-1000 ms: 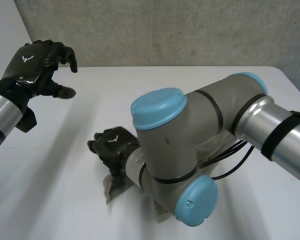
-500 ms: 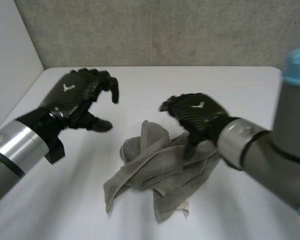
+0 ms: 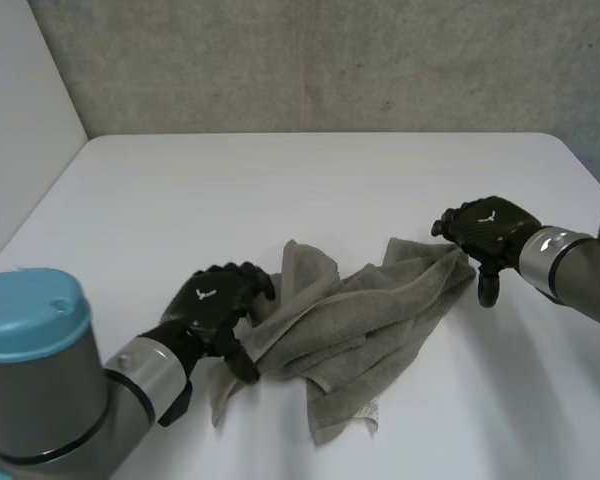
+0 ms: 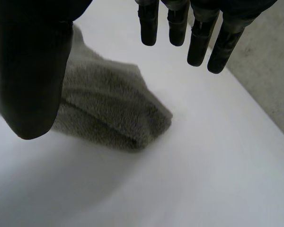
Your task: Fold the towel.
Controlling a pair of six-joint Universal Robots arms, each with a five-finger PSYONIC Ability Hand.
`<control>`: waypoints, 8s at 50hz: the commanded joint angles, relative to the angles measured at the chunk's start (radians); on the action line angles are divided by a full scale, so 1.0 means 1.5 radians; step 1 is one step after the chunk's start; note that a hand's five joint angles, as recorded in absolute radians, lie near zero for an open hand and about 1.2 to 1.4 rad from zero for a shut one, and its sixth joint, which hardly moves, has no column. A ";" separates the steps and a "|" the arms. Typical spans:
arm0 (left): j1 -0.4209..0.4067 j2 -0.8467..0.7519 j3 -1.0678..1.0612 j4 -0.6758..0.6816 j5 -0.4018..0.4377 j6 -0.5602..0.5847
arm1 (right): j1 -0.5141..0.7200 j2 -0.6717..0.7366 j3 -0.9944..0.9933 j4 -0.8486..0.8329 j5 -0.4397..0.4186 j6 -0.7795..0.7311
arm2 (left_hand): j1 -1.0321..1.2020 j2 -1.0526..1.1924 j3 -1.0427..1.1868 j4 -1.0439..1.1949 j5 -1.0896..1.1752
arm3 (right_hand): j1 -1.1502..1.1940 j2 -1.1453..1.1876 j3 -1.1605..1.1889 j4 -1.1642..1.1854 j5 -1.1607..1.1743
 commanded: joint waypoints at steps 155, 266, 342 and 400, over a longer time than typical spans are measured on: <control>0.309 0.057 0.056 0.043 0.091 0.228 | 0.010 0.017 0.171 -0.196 -0.076 0.100 | 0.761 0.765 0.771 0.764 0.776 | 0.196 0.191 0.194 0.187 0.192; 0.338 -0.055 0.209 -0.014 0.203 0.192 | -0.036 0.037 -0.205 0.026 -0.087 0.143 | 0.761 0.765 0.771 0.764 0.776 | 0.779 0.774 0.777 0.770 0.774; 0.292 -0.175 0.233 -0.050 0.063 0.352 | -0.025 0.104 0.026 -0.154 0.011 0.029 | 0.021 0.025 0.031 0.025 0.037 | 0.174 0.170 0.172 0.165 0.170; 0.286 -0.073 0.189 -0.048 0.108 0.273 | 0.277 0.119 -0.274 -0.010 0.003 0.131 | 0.015 0.019 0.025 0.019 0.031 | 0.779 0.774 0.777 0.770 0.774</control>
